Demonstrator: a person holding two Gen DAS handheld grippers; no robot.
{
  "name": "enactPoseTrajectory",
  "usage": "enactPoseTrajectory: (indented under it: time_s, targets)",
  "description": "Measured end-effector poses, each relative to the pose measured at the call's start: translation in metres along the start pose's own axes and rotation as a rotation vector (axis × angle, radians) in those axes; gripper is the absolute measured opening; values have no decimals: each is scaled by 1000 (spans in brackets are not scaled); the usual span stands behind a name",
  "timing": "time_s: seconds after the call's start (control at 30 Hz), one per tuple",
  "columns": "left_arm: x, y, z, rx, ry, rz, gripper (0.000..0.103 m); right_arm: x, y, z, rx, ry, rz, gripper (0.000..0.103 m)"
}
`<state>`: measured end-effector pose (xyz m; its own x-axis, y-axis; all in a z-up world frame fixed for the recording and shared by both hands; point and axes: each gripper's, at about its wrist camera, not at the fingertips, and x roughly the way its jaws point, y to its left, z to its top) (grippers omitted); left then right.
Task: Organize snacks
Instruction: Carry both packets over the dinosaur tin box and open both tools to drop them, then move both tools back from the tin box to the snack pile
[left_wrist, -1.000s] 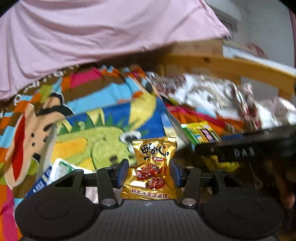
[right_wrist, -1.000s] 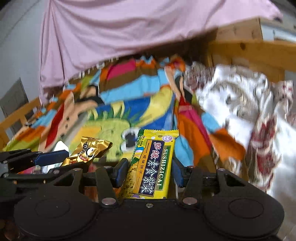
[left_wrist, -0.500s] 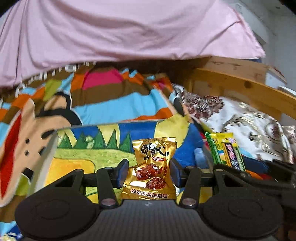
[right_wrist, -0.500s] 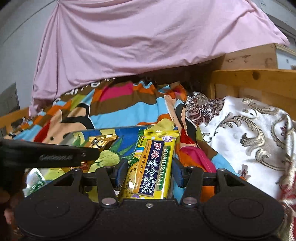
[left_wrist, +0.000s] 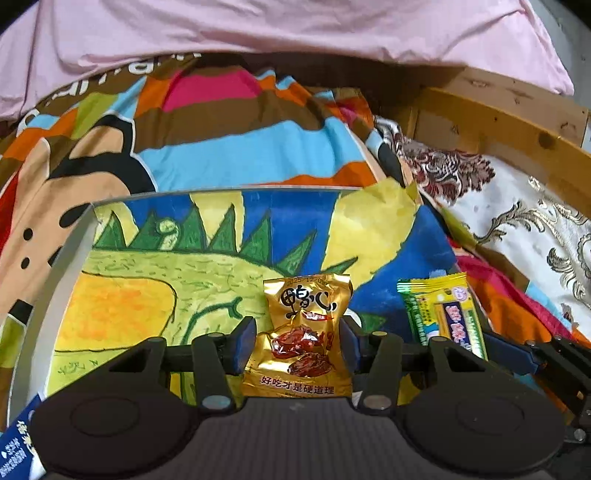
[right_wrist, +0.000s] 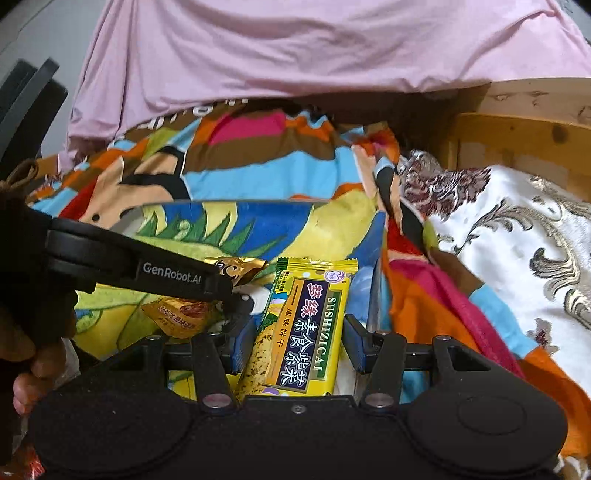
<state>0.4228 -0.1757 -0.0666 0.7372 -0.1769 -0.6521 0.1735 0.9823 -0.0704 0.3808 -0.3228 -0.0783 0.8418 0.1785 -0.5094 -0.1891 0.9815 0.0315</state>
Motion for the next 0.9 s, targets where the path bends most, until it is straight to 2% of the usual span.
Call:
enactPoseTrajectory:
  time_s: [0.07, 0.13, 0.2, 0.27, 0.37, 0.43, 0.6, 0.73, 0.9]
  targets:
    - [4, 0, 0, -6, 23, 4, 57, 1, 1, 0, -5, 5, 2, 55]
    - [5, 1, -1, -11, 40, 5, 60, 0, 1, 1, -7, 2, 6, 62]
    - [4, 2, -3, -17, 42, 3, 67, -2, 1, 1, -3, -5, 9, 67]
    - [0, 4, -3, -31, 28, 6, 83, -6, -1, 2, 8, -9, 6, 69]
    - [-16, 9, -2, -60, -27, 9, 87, -20, -4, 5, 31, -35, 13, 76]
    - [-30, 14, -2, -87, -62, -7, 91, -33, -4, 8, 42, -72, 6, 85]
    - [-73, 25, -5, -114, -163, -8, 98, -76, -8, 16, 100, -168, 18, 95]
    - [-116, 36, -14, -126, -249, -6, 102, -112, -3, 20, 108, -231, 27, 100]
    - [-167, 46, -31, -110, -327, 10, 102, -159, 12, 22, 74, -296, 37, 102]
